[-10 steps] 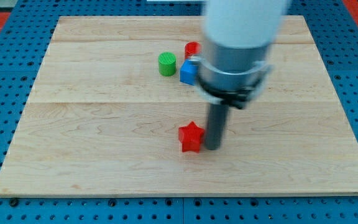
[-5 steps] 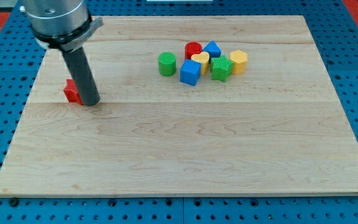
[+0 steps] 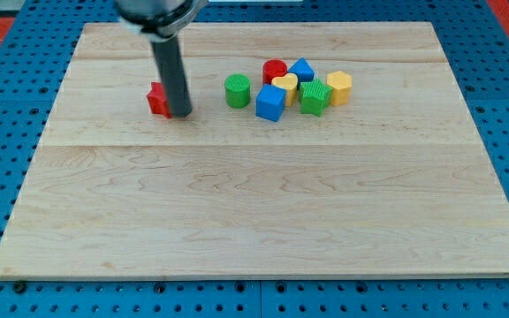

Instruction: Move red star to group of blocks

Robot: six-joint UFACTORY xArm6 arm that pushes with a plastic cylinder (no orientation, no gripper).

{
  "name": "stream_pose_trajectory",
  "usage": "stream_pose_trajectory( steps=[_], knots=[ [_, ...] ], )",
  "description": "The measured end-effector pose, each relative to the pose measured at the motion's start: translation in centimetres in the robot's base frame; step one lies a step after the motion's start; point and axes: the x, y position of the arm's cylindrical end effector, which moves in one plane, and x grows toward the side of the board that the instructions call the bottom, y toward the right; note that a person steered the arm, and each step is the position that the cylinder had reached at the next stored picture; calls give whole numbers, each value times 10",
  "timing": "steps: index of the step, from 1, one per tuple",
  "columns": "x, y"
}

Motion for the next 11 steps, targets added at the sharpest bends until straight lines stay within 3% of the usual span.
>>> stream_pose_trajectory(
  steps=[2, 3, 4, 5, 6, 7, 8, 9, 11],
  knots=[
    [48, -45],
    [-3, -60],
    [-8, 5],
    [-28, 2],
    [-15, -82],
    [-32, -132],
    [-61, -81],
    [-61, 3],
    [-60, 32]
  ],
)
